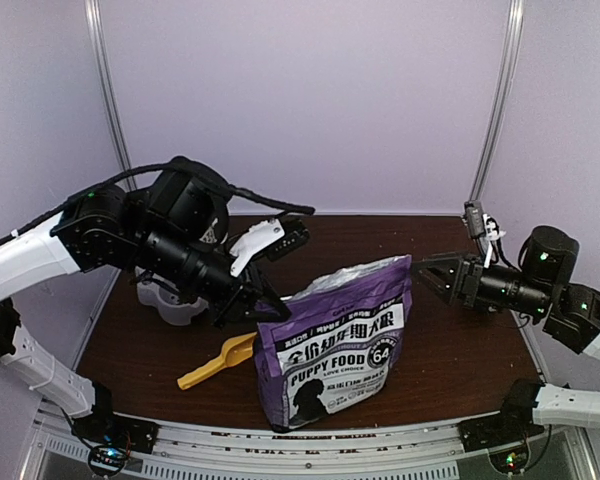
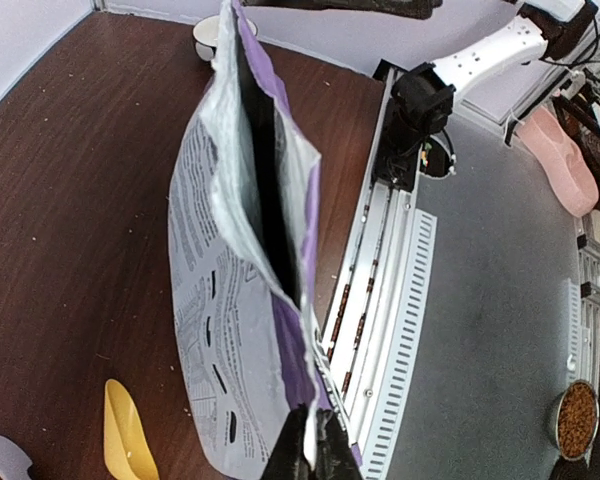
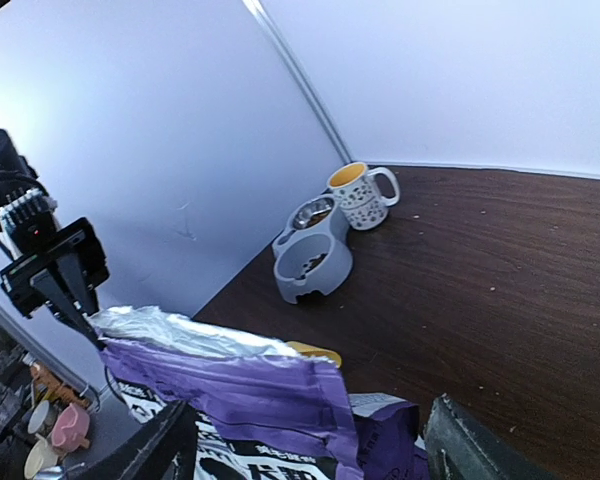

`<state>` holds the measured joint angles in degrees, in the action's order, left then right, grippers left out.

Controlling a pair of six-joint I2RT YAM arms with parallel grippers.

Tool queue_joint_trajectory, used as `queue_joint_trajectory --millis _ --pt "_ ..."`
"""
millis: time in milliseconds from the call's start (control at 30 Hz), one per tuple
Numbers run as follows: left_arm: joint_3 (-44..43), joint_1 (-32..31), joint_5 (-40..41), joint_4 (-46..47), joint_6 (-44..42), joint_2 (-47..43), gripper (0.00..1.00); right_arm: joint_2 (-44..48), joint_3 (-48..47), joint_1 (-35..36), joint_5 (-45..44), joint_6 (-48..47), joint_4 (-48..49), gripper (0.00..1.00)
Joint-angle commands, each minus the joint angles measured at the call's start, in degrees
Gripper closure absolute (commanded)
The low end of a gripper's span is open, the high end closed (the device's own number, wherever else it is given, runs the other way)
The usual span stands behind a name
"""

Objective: Serve the pet food
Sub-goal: Adjust the pet food bag at the corner of the board, then adjust the pet food bag at the center of the board.

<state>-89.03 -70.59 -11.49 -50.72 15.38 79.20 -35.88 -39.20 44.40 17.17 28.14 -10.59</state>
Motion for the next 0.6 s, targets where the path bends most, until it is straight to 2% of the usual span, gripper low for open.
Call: queue_joint_trajectory --millis 0,133,233,433,567 --pt "-3.2 2.0 -6.8 6.7 -8.5 -4.6 1.00 -2.6 -2.4 -2.4 16.0 -2.6 4.1 0.21" --pt "-1.0 2.7 -8.4 5.8 -9.7 -5.9 1.00 -3.2 -1.0 -2.4 21.4 -5.4 6.3 0.21" --pt "0.0 2.7 -10.6 5.3 -10.5 -6.5 1.00 -4.1 -1.1 -2.5 21.0 -10.3 4.9 0.21" --pt "1.9 2.8 -12.2 5.1 -11.0 -7.6 1.00 -10.9 -5.8 -3.6 24.2 -16.3 3.3 0.22" --pt "2.3 2.7 -11.4 5.1 -10.9 -7.7 1.00 -14.6 -6.3 -3.6 29.7 -16.8 7.4 0.26"
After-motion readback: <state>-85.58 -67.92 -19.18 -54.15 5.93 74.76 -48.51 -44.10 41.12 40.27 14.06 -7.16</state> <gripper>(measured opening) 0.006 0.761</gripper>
